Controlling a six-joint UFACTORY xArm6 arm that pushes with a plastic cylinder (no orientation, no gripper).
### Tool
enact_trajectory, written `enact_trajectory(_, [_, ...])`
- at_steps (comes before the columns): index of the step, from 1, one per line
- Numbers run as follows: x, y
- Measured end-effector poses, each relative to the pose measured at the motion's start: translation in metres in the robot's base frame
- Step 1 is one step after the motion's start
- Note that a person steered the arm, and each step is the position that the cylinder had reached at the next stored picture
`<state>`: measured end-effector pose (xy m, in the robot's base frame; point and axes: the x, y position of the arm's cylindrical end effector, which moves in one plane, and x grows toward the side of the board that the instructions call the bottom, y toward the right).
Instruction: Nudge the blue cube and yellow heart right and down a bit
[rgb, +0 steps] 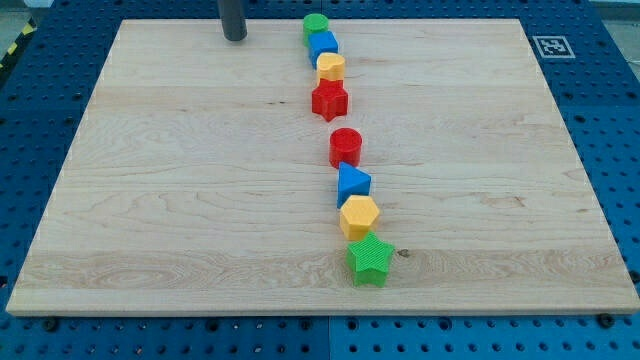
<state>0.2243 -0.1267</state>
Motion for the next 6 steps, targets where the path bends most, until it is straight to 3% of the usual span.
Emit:
enact_trajectory(2, [0.003,0.003])
enact_trajectory(3, [0.033,0.039])
enact_trajectory(6, [0.047,0.100])
